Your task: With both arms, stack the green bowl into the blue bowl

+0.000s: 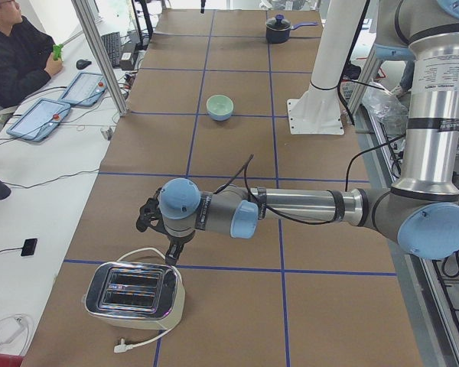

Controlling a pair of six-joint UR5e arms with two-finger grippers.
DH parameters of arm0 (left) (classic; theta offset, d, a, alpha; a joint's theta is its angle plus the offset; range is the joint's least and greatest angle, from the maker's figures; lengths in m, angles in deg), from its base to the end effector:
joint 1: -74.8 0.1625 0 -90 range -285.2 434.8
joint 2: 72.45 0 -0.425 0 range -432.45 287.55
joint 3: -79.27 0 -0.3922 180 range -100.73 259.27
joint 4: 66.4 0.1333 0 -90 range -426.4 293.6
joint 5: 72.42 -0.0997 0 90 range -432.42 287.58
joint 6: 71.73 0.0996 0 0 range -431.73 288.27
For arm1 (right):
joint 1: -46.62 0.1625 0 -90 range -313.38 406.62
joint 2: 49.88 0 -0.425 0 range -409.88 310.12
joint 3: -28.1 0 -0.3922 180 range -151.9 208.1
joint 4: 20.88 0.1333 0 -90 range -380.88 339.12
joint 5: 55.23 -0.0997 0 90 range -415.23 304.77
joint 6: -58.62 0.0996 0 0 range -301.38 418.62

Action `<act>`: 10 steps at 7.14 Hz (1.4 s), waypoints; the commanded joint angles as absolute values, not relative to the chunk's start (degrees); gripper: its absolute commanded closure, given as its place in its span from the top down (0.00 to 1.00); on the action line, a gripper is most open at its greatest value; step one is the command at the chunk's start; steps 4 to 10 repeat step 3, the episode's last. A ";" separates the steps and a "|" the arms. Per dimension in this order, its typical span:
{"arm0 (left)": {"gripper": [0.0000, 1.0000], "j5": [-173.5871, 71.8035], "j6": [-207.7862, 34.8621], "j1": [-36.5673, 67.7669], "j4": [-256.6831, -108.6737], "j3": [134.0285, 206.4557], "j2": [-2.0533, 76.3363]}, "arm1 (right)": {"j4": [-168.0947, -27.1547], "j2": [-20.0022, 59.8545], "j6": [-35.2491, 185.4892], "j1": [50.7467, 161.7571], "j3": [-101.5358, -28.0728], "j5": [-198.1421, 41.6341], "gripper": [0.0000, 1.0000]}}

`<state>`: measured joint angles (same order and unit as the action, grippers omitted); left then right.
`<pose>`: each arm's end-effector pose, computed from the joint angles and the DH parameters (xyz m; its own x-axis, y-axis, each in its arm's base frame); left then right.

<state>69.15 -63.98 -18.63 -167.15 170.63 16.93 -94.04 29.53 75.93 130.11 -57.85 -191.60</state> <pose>-0.0849 -0.4934 0.6232 0.6319 0.2494 -0.7338 -0.0268 0.9533 0.3009 -0.0057 -0.5897 0.5591 0.6544 -0.0758 0.7524 -0.0949 0.9789 0.1812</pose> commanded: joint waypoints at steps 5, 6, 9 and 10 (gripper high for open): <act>0.98 69.17 -64.17 -18.63 -168.26 172.88 13.94 | -94.35 30.01 75.93 130.38 -59.08 -191.73 1.00; 0.98 69.17 -64.17 -18.63 -168.26 172.88 13.94 | -94.35 30.01 75.93 130.38 -59.08 -191.73 1.00; 0.98 69.17 -64.17 -18.63 -168.26 172.88 13.94 | -94.35 30.01 75.93 130.38 -59.08 -191.73 1.00; 0.98 69.17 -64.17 -18.63 -168.26 172.88 13.94 | -94.35 30.01 75.93 130.38 -59.08 -191.73 1.00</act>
